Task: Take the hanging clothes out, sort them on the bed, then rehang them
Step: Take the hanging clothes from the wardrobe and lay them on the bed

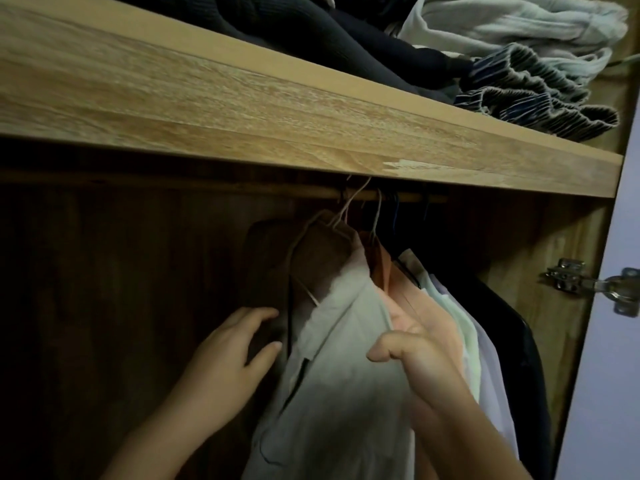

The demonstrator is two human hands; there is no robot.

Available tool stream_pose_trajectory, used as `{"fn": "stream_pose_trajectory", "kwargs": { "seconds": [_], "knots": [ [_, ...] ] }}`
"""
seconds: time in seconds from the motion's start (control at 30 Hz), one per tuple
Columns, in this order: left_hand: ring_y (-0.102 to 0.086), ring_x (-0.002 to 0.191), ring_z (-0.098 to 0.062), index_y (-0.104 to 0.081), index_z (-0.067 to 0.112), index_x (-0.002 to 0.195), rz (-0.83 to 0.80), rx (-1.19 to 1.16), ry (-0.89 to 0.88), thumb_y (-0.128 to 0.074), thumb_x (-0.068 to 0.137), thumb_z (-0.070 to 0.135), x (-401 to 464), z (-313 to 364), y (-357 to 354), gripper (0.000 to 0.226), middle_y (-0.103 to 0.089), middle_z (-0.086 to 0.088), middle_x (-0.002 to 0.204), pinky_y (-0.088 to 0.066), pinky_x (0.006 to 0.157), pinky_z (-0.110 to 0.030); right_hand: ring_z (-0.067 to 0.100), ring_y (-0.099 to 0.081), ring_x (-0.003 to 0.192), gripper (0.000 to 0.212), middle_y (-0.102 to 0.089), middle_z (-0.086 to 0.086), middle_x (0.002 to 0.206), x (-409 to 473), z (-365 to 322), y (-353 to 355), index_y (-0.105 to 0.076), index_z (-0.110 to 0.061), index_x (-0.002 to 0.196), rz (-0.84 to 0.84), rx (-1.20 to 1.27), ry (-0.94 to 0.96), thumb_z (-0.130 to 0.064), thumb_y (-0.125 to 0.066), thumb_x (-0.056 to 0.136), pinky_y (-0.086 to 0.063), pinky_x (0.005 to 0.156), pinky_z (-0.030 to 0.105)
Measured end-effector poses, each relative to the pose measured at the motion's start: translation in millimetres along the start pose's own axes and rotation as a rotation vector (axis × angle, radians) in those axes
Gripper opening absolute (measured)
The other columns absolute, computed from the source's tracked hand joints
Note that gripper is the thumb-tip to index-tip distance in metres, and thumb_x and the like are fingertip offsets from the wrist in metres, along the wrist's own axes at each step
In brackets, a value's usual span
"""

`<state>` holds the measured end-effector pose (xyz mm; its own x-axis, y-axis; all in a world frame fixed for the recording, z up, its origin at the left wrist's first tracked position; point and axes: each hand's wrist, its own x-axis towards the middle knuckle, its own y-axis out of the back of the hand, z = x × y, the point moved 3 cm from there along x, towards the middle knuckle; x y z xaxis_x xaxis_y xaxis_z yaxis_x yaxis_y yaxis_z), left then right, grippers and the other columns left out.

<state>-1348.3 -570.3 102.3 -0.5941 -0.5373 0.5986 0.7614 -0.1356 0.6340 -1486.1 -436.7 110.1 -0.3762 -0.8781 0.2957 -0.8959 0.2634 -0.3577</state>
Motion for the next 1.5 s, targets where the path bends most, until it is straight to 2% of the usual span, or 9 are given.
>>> {"fn": "stream_pose_trajectory", "kwargs": {
  "seconds": [0.3,0.47,0.57,0.7,0.83,0.93,1.13,1.4,1.5],
  "knots": [
    [-0.050,0.113,-0.016,-0.056,0.015,0.120,0.111,-0.074,0.068,-0.055,0.090,0.012,-9.6,18.7,-31.7,0.030,-0.050,0.003,0.115,-0.034,0.090,-0.021,0.038,-0.062,0.107,0.079,-0.062,0.024,0.120,-97.1,-32.0,50.3,-0.067,-0.011,0.115,-0.183,-0.002,-0.204,0.013,-0.045,0.043,-0.056,0.080,0.042],
    [-0.036,0.131,-0.016,-0.039,0.026,0.138,0.073,-0.044,0.008,-0.045,0.095,0.030,-31.6,64.7,-54.3,0.044,-0.042,0.004,0.140,-0.031,0.110,-0.039,0.048,-0.037,0.130,0.081,-0.041,0.033,0.138,-163.8,-50.8,88.5,-0.045,-0.001,0.135,-0.189,-0.040,-0.259,0.011,-0.041,0.055,-0.015,0.111,0.065],
    [-0.053,0.114,-0.019,-0.057,0.024,0.120,-0.022,0.004,-0.022,-0.033,0.086,0.051,-50.4,91.2,-66.4,0.050,-0.059,0.002,0.121,-0.041,0.098,-0.042,0.057,-0.014,0.134,0.080,-0.018,0.041,0.143,-199.7,-65.7,95.6,-0.019,0.005,0.144,-0.242,0.136,-0.274,0.018,-0.023,0.065,0.006,0.111,0.064],
    [-0.061,0.079,-0.022,-0.063,0.016,0.080,-0.029,-0.096,0.021,-0.049,0.084,0.043,-83.8,122.4,-79.6,0.031,-0.066,0.000,0.078,-0.048,0.071,-0.041,0.047,-0.048,0.121,0.070,-0.053,0.030,0.129,-248.2,-83.3,128.3,-0.055,-0.001,0.127,-0.157,-0.170,-0.307,0.014,-0.047,0.059,-0.036,0.105,0.054],
    [-0.059,0.071,-0.020,-0.063,0.019,0.075,-0.005,-0.140,0.034,-0.052,0.090,0.034,-115.5,150.4,-94.5,0.024,-0.064,0.002,0.070,-0.049,0.066,-0.041,0.037,-0.063,0.103,0.055,-0.066,0.023,0.111,-294.1,-106.7,144.9,-0.069,-0.016,0.111,0.039,-0.474,-0.314,-0.025,-0.085,0.059,-0.051,0.088,0.039],
    [-0.056,0.065,-0.014,-0.061,0.018,0.072,-0.010,-0.156,-0.002,-0.056,0.089,0.021,-132.5,174.9,-107.4,0.018,-0.060,0.004,0.064,-0.044,0.060,-0.035,0.024,-0.056,0.074,0.058,-0.062,0.031,0.083,-323.8,-119.3,150.2,-0.071,-0.024,0.088,0.225,-0.873,-0.295,-0.068,-0.075,0.051,-0.043,0.071,0.035],
    [-0.053,0.061,-0.008,-0.063,0.014,0.071,-0.075,-0.205,-0.121,-0.061,0.087,0.021,-148.1,222.5,-130.0,0.017,-0.060,0.001,0.061,-0.037,0.053,-0.023,0.009,-0.035,0.048,0.046,-0.042,-0.006,0.045,-370.0,-118.9,145.7,-0.040,-0.017,0.054,0.710,-1.509,-0.165,-0.050,-0.064,0.075,-0.029,0.050,0.025],
    [-0.058,0.068,-0.007,-0.065,0.026,0.064,-0.287,-0.487,-0.299,-0.048,0.068,0.056,-157.3,259.7,-155.4,0.035,-0.064,0.007,0.065,-0.044,0.058,-0.023,0.012,-0.035,0.047,0.049,-0.047,-0.009,0.044,-454.9,-102.0,124.3,-0.040,-0.017,0.053,1.156,-1.531,-0.115,-0.054,-0.064,0.074,-0.031,0.050,0.026],
    [-0.055,0.070,0.014,-0.060,0.032,0.084,-0.333,-0.567,-0.332,-0.046,0.062,0.058,-167.3,279.6,-165.4,0.036,-0.061,0.033,0.074,-0.038,0.063,-0.006,0.012,-0.036,0.045,0.051,-0.043,-0.003,0.041,-488.1,-96.7,109.5,-0.040,-0.018,0.051,1.298,-1.548,-0.129,-0.054,-0.067,0.074,-0.031,0.048,0.022]
  ]
}}
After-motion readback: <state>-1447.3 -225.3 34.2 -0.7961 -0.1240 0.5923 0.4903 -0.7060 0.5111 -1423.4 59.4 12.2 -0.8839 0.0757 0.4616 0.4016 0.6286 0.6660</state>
